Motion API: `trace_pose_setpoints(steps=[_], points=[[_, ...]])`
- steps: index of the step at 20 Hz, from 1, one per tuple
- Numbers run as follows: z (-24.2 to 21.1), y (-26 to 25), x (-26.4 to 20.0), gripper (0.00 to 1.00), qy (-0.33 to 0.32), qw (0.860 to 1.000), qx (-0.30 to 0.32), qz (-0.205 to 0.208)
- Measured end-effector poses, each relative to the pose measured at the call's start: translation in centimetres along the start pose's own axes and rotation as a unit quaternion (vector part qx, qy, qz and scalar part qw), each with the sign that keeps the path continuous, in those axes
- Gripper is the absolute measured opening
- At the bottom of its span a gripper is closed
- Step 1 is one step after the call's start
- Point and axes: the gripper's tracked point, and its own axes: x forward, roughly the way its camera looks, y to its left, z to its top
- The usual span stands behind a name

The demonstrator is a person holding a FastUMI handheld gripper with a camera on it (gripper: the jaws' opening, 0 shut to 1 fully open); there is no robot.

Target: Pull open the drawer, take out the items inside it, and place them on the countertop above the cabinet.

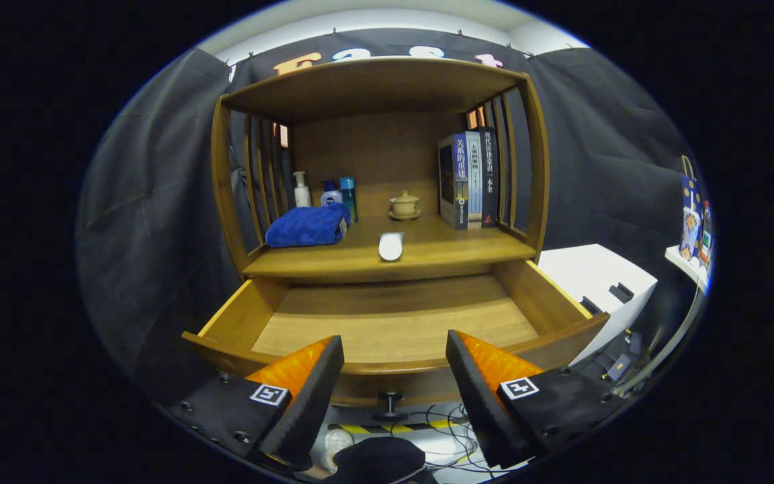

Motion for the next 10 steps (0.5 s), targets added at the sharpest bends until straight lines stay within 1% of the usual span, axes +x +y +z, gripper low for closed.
trace_pose_setpoints(steps=[5, 6, 7, 10], points=[[-2.5, -0.1, 1.2, 0.99, 0.023, 1.000, -0.009, -0.003], [-2.7, -0.5, 0.9, 0.99, 0.024, 0.999, -0.019, -0.011], [-2.6, -0.3, 1.5, 0.99, 0.017, 0.999, -0.027, -0.012], [-2.8, -0.3, 1.1, 0.98, 0.013, 0.999, -0.037, -0.012]])
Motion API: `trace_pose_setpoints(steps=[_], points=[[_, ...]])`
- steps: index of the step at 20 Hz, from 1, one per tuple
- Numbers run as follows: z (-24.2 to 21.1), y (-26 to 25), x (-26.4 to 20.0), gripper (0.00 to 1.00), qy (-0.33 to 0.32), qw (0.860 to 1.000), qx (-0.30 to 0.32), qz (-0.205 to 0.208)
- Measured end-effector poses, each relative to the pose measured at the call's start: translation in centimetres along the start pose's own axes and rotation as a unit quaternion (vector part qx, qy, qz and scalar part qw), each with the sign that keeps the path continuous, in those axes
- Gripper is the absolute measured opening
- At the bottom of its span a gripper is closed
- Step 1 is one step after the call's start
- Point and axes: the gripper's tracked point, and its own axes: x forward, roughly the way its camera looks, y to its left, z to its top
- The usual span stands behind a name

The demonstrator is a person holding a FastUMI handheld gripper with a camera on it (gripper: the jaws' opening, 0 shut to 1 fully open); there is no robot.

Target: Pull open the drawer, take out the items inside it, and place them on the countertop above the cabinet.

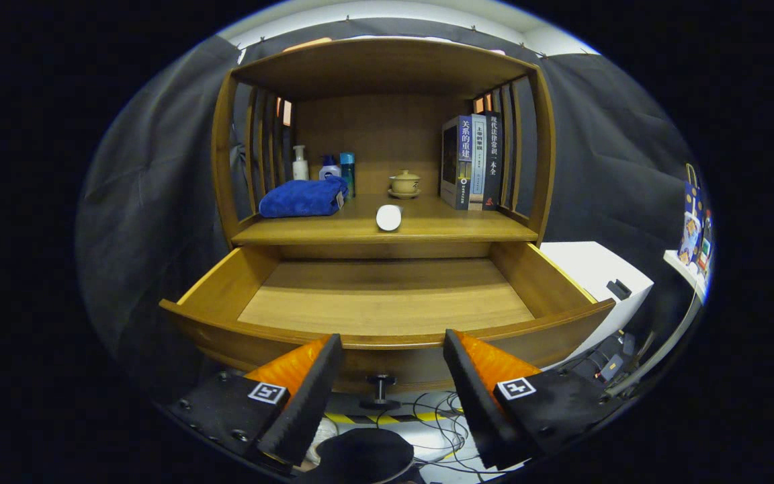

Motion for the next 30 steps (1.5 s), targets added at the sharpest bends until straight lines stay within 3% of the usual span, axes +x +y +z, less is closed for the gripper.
trace_pose_setpoints(steps=[14, 30], points=[[0.9, 0.7, 2.6, 0.99, -0.011, 1.000, 0.011, 0.008], [5.5, 1.1, 11.7, 0.98, -0.017, 0.999, 0.026, 0.007]])
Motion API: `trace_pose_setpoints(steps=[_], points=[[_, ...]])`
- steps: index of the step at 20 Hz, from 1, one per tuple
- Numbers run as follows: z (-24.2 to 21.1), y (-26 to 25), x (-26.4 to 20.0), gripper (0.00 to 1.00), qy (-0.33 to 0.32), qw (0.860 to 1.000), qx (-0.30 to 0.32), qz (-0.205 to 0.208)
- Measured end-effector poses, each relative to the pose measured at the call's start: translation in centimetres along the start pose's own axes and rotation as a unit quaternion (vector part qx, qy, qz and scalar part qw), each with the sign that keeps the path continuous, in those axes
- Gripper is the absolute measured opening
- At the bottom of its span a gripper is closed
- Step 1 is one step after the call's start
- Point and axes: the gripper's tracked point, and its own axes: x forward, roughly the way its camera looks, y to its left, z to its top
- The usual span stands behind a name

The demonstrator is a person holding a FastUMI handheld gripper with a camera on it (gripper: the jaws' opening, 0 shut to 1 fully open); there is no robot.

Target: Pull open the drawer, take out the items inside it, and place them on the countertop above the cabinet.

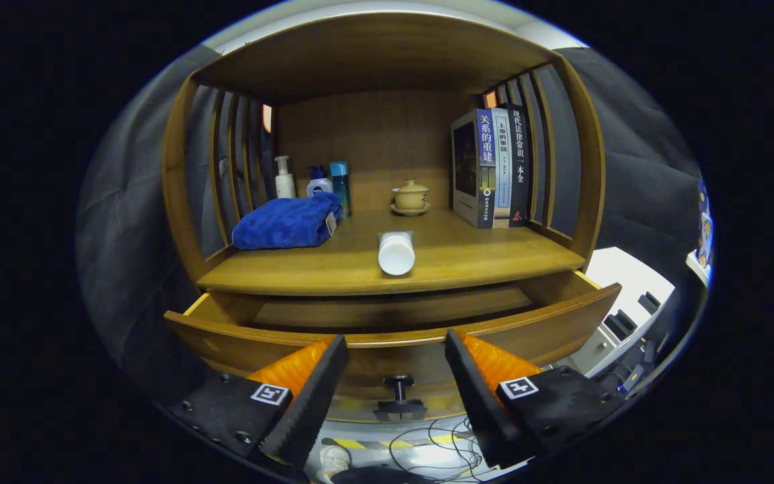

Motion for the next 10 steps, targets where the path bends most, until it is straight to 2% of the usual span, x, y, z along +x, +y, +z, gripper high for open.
trace_pose_setpoints(steps=[10], points=[[1.5, 0.3, 3.9, 0.98, -0.001, 1.000, -0.003, -0.002]])
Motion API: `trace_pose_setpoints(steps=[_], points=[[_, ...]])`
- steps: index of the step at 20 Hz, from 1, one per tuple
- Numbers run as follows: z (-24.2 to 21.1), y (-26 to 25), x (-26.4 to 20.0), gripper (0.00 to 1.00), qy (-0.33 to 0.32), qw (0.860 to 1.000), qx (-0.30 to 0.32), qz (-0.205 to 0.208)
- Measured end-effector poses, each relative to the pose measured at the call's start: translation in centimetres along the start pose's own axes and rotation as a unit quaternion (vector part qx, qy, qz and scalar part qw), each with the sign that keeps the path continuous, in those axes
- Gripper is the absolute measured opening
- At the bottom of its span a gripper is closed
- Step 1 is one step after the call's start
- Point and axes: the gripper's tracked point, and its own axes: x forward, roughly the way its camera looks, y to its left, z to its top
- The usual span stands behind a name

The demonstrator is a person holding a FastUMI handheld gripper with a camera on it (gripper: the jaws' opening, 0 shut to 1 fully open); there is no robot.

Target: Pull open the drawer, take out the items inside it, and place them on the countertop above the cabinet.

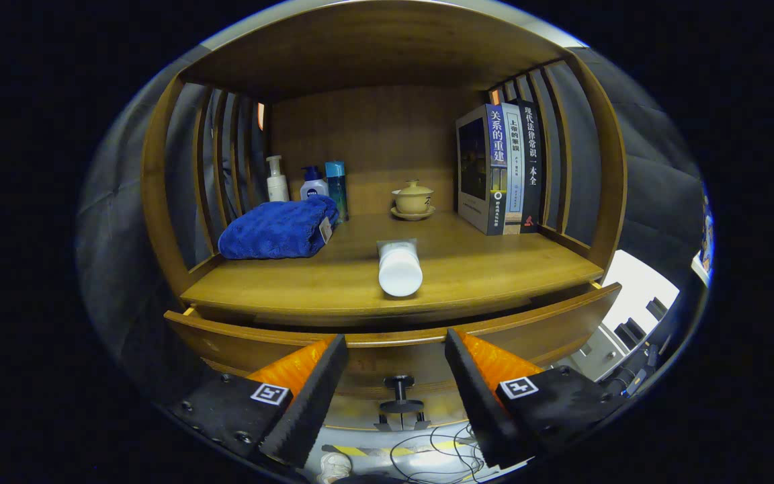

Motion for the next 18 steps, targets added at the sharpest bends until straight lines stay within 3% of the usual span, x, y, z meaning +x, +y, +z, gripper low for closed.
trace_pose_setpoints(steps=[13, 18], points=[[0.4, -0.1, 0.9, 0.97, 0.019, 1.000, -0.004, -0.005], [5.4, -0.1, -2.3, 0.97, -0.025, 1.000, -0.008, 0.005]])
